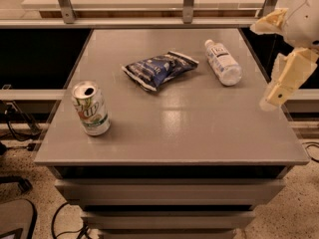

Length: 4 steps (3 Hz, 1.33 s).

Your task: Knock 7up can over

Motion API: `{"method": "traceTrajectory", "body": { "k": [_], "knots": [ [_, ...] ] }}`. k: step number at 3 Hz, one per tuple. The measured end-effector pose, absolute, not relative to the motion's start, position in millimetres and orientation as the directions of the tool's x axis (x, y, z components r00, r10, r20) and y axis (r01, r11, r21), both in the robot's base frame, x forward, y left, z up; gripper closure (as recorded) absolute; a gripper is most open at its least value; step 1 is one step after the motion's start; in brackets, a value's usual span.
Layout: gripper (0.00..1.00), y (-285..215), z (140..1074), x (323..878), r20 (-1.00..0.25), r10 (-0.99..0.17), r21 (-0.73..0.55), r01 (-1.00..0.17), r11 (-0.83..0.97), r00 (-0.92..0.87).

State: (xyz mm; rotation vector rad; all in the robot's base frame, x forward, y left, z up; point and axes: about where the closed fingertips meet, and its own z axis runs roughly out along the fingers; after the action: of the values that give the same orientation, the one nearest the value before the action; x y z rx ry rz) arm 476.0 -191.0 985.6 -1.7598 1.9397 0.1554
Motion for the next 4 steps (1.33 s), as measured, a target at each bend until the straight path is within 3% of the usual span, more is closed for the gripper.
{"method": "traceTrajectory", "body": {
  "k": [2,4],
  "knots": [
    [0.00,-124.4,999.5,471.0,-0.644,-0.750,-0.215,-0.976,-0.014,0.153],
    [0.00,-43.3,987.7,463.8,-0.808,-0.567,-0.099,-0.986,-0.135,0.159]
  ]
}}
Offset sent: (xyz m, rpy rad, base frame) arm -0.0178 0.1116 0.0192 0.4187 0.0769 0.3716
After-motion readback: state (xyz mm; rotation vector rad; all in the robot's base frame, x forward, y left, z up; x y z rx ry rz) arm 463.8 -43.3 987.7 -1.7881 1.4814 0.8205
